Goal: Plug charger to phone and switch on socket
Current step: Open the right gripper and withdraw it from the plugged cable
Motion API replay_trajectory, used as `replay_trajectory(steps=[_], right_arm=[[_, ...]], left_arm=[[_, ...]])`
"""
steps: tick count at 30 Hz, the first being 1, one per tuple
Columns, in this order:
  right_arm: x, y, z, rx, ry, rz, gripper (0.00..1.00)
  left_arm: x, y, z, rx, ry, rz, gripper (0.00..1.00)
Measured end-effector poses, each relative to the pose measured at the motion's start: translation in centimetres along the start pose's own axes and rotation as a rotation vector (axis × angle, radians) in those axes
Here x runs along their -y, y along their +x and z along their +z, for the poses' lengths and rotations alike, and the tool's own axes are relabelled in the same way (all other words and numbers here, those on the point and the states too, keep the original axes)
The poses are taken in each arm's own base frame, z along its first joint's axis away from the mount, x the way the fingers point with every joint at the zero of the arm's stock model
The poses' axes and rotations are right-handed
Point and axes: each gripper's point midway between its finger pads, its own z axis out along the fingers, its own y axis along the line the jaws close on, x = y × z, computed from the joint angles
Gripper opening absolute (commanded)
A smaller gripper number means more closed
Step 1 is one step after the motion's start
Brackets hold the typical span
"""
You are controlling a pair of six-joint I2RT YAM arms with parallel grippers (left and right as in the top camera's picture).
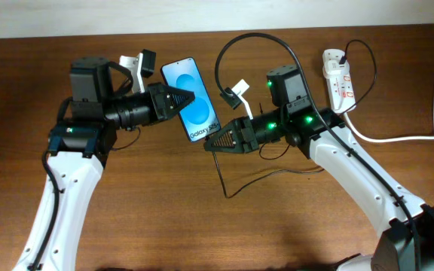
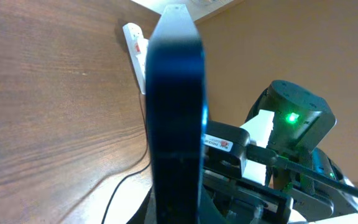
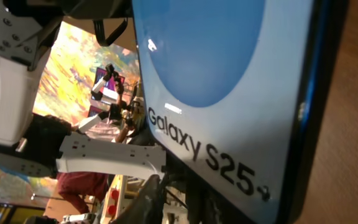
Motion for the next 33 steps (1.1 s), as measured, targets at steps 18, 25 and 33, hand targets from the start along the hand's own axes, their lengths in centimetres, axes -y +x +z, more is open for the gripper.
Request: replay_trajectory(steps=[18,25,33], right_arm=[[-1.4,-0.8,-0.5,0.005,-0.018,-0.015,0.66],[-1.8,-0.8,-1.4,0.009,-0.052,-0.058,0.98],[-2.1,-0.8,-4.7,0.058,-0.110,-0.077,0.99]], left_arm=[[3.7,0.7,0.1,-0.078,0.242,-0.053,0.00],[4.4,0.8,-0.5,-0.085,0.292,0.063,0.00],[4.3,0.7,-0.7,-0.060,0.304,0.241,0.00]])
